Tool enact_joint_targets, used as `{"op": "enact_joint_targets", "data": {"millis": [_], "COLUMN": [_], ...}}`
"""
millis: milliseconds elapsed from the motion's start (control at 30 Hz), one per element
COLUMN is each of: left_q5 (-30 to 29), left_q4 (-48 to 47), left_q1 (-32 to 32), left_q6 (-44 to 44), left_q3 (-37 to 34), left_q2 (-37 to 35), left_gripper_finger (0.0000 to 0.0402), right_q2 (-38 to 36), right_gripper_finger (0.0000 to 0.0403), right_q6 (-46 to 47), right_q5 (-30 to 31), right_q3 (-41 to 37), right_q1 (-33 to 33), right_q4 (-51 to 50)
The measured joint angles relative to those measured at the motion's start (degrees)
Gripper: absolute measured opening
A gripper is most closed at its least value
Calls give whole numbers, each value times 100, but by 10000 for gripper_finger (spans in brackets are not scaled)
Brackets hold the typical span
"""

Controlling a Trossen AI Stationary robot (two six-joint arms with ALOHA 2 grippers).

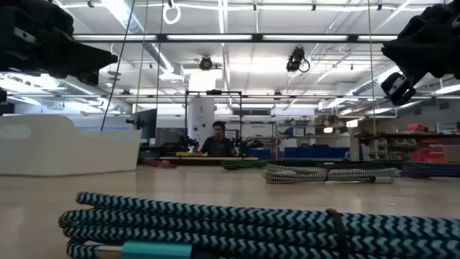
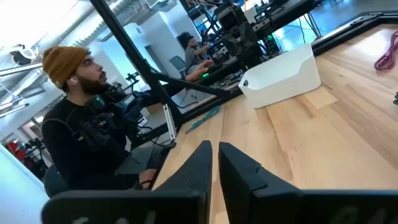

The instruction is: Pick and place USB-C Cables

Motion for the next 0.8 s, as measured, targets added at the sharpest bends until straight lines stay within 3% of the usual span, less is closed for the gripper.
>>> {"op": "enact_joint_targets", "data": {"millis": [800], "left_q5": [0], "left_q4": [-2], "left_q1": [-2], "left_q6": [0], "left_q3": [-2], "left_q2": [0], "left_gripper_finger": [51], "right_q2": [1], "right_gripper_finger": [35], "right_q6": [0], "right_q5": [0], "right_q3": [2], "right_q1": [0], "right_q4": [1]}}
